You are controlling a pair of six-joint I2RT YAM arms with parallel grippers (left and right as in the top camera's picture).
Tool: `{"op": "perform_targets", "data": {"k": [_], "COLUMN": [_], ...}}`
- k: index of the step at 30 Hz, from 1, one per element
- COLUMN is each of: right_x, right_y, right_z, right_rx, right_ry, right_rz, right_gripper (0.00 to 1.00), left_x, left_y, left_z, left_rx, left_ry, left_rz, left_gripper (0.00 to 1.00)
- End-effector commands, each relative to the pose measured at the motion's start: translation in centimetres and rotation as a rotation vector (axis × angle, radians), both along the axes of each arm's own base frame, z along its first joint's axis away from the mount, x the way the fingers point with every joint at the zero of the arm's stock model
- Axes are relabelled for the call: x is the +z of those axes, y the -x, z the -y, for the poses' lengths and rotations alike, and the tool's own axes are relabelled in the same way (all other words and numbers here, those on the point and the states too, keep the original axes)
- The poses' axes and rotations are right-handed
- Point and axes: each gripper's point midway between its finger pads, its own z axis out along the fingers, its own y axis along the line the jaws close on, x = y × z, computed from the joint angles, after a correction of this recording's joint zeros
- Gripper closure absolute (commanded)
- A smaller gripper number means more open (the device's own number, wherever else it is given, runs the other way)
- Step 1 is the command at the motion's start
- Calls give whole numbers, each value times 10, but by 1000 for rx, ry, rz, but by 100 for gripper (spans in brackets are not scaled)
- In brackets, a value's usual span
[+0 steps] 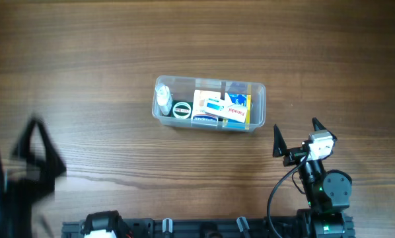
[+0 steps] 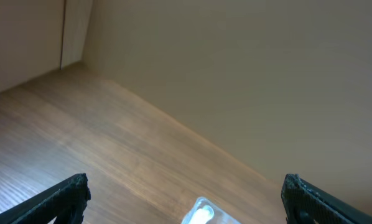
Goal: Pack container
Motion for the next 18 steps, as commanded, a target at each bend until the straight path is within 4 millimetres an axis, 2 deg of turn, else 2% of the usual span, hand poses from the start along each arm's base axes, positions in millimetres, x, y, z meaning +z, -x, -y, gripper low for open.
{"op": "perform_targets", "data": {"k": [1, 2, 4, 7, 9, 12, 15, 18], "right_x": [1, 1, 1, 1, 1, 1, 1, 1], "right_y": [0, 0, 0, 0, 0, 0, 0, 0], "right_z": [0, 0, 0, 0, 0, 0, 0, 0], "right_rx": [5, 5, 5, 5, 5, 5, 5, 5], "right_ry": [16, 16, 16, 16, 16, 16, 16, 16], "right_rz": [10, 10, 10, 9, 9, 10, 9, 10], "right_gripper": [0, 0, 0, 0, 0, 0, 0, 0], "left_x": [-23, -38, -61, -104, -132, -158, -170, -174], "left_y": [50, 65, 78, 79, 66, 31, -4, -39], "left_z": [17, 21, 23, 23, 22, 19, 20, 24], "left_rx": [-64, -77, -84, -83, -82, -87, -114, -159], "left_ry": [22, 24, 24, 32, 37, 37, 33, 19], "left_rz": [51, 60, 66, 40, 3, 13, 75, 193], "left_gripper": [0, 0, 0, 0, 0, 0, 0, 0]}}
